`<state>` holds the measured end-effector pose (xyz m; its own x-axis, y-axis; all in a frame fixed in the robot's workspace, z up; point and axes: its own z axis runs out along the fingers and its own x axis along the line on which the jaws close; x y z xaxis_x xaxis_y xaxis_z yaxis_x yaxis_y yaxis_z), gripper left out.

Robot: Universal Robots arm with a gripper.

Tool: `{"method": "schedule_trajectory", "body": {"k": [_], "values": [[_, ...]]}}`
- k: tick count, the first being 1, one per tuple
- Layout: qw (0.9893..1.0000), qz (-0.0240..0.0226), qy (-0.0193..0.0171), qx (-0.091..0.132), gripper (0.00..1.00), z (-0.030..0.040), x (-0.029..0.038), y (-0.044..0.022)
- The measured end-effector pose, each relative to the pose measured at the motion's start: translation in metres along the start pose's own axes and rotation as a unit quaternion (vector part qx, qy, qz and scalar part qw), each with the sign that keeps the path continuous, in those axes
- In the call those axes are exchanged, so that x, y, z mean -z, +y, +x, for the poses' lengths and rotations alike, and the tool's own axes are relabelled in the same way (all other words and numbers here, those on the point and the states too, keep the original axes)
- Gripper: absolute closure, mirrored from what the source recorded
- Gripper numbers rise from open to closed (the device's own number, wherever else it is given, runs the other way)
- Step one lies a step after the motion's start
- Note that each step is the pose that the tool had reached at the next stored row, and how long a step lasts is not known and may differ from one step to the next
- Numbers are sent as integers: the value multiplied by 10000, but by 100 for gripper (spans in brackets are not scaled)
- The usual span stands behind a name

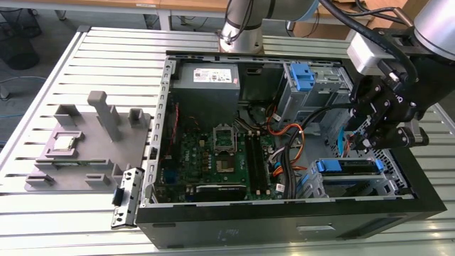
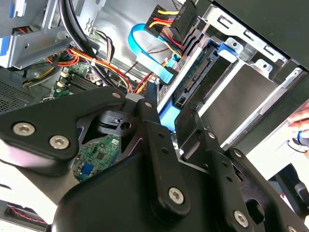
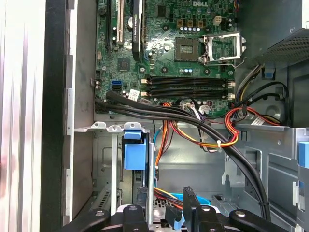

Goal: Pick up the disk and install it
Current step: 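Insert the first disk wire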

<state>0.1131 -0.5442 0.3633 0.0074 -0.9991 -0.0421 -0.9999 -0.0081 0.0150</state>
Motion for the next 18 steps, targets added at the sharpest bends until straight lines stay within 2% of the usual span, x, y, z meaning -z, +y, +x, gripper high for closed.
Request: {"method": "schedule_trajectory", "body": {"k": [5,18], "values": [[10000,0,0,0,58,-1,27,0],[10000,0,0,-1,58,-5,29,-5]]}}
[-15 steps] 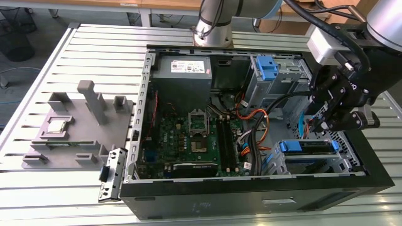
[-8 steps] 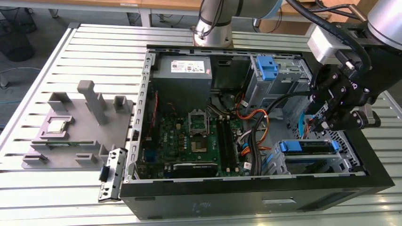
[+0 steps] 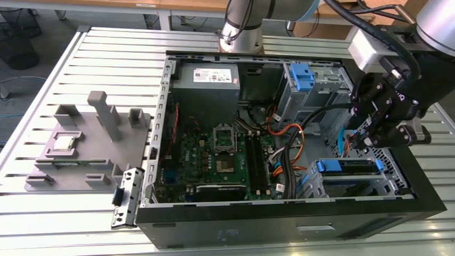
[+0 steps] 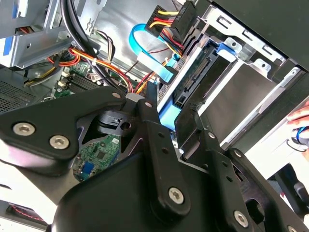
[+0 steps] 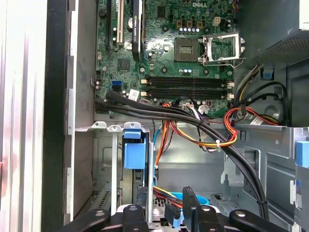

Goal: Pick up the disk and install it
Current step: 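Insert the first disk wire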

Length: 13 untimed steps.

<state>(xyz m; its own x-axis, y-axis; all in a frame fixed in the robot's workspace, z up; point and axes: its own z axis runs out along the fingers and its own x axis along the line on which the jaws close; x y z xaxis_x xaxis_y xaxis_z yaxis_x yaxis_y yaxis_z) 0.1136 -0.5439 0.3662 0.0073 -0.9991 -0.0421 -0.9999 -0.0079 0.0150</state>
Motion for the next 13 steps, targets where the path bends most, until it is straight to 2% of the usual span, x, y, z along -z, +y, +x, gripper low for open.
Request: {"method": "schedule_trajectory", "body": {"k": [13], "values": [[10000,0,0,1,58,-9,-7,-24]]}}
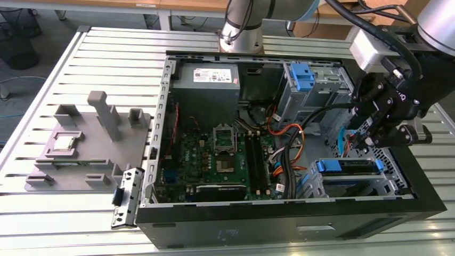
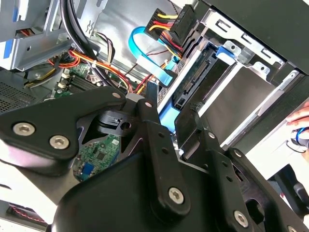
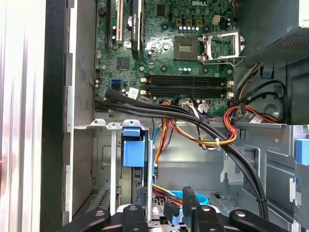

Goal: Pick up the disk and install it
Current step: 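Insert the first disk wire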

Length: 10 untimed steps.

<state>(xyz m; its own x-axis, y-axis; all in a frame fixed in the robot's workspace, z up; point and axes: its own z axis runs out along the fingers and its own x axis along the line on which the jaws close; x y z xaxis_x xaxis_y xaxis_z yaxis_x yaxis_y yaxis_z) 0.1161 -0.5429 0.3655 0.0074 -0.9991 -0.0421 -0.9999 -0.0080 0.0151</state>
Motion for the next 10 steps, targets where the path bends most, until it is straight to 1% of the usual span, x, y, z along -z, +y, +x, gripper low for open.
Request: {"method": "schedule_trajectory", "body": {"k": [6,10], "values": [[10000,0,0,0,58,-1,-9,-19],[10000,0,0,0,58,-1,-9,-19]]}}
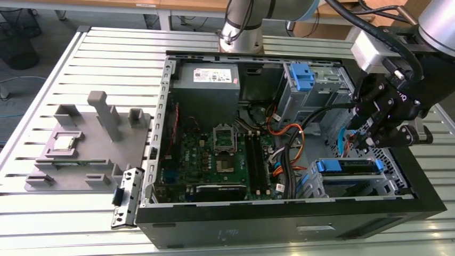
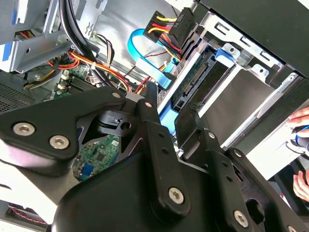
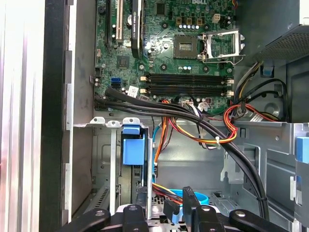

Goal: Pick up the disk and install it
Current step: 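Insert the first disk wire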

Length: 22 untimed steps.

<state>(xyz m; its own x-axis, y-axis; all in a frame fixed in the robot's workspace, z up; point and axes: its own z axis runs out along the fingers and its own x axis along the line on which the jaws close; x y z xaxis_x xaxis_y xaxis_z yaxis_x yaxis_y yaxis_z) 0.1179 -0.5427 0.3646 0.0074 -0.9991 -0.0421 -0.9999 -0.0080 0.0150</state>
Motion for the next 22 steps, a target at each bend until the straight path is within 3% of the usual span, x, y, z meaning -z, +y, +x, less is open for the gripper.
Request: {"method": "schedule_trajectory", "body": {"k": [6,14,17,19,22], "values": [[10000,0,-4,1,58,0,-4,-10],[10000,-2,-5,0,58,2,-19,-98],[10000,-2,-2,-1,58,3,-55,-109],[10000,-4,16,-1,58,4,-82,-110],[10000,-5,74,-1,58,5,-103,-111]]}}
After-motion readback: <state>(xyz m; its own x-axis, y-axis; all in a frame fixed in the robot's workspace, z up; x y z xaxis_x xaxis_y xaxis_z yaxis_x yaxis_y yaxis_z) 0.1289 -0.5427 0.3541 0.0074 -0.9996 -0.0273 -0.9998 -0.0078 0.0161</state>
